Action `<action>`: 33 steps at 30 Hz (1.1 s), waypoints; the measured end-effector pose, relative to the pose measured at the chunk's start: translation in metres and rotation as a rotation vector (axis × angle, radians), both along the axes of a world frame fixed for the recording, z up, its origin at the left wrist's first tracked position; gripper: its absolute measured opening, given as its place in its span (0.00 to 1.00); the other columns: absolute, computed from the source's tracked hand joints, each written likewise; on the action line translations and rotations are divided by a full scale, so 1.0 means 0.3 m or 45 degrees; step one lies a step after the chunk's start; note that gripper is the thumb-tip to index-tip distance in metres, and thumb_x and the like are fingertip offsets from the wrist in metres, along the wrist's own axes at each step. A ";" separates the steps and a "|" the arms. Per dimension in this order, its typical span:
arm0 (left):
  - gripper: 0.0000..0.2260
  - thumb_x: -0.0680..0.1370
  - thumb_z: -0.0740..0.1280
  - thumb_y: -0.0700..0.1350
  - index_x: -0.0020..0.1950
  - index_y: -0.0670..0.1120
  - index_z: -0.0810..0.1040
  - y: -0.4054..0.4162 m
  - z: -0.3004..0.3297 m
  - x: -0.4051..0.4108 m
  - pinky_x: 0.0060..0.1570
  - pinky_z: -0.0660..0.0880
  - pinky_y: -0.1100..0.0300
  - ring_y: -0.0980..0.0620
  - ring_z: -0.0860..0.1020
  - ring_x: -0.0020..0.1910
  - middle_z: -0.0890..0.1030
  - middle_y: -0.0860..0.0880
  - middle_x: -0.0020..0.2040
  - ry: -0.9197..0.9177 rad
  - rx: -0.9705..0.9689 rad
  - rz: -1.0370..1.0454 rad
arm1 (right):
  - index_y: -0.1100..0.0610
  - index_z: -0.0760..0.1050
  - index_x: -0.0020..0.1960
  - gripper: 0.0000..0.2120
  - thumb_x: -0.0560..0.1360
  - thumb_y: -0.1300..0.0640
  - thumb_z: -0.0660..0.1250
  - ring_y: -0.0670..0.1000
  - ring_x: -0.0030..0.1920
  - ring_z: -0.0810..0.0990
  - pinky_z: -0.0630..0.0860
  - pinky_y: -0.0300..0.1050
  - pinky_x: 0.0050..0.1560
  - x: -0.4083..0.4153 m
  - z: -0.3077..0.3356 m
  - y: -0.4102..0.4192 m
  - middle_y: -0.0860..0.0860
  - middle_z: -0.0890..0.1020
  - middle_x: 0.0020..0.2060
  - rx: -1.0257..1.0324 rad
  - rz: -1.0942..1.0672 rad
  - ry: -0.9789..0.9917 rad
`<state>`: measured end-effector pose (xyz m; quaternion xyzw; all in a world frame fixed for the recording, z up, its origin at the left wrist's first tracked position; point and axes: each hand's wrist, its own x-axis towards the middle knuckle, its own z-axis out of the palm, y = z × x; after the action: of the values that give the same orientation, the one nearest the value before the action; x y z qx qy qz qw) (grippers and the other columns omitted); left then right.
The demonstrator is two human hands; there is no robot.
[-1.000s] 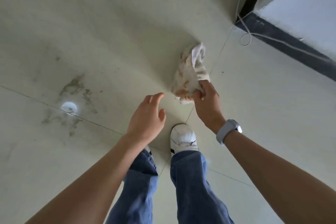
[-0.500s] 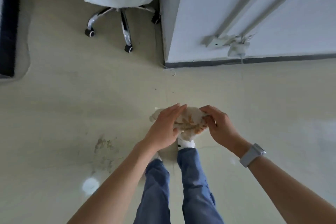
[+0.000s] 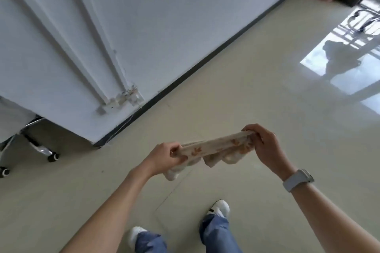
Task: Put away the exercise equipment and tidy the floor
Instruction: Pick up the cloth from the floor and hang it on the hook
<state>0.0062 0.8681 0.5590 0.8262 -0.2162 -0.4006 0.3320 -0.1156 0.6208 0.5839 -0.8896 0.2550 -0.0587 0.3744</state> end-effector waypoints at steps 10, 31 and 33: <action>0.02 0.74 0.69 0.43 0.44 0.46 0.79 -1.075 0.271 -0.188 0.42 0.71 0.71 0.64 0.76 0.37 0.79 0.56 0.37 -0.057 -0.355 -0.532 | 0.45 0.72 0.51 0.18 0.72 0.67 0.67 0.37 0.47 0.78 0.69 0.47 0.59 -0.348 0.070 -0.677 0.46 0.79 0.48 0.683 -0.210 0.026; 0.06 0.76 0.66 0.46 0.47 0.45 0.80 -2.909 0.252 0.149 0.54 0.71 0.58 0.54 0.76 0.48 0.78 0.54 0.44 -0.184 -0.302 -1.014 | 0.58 0.72 0.54 0.10 0.75 0.62 0.56 0.49 0.43 0.72 0.63 0.39 0.42 -0.019 0.289 -2.330 0.48 0.74 0.43 0.024 -0.424 0.171; 0.04 0.76 0.66 0.46 0.43 0.50 0.79 -3.112 0.272 0.187 0.54 0.72 0.56 0.54 0.77 0.47 0.78 0.57 0.41 -0.160 -0.328 -1.023 | 0.57 0.72 0.55 0.10 0.77 0.60 0.56 0.49 0.44 0.73 0.64 0.39 0.43 -0.023 0.316 -2.507 0.47 0.75 0.43 0.012 -0.510 0.127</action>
<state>0.0623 -0.0654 0.6406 0.6509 -0.5890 -0.4167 0.2363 -0.1226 -0.1313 0.6788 -0.8212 0.4452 -0.0866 0.3464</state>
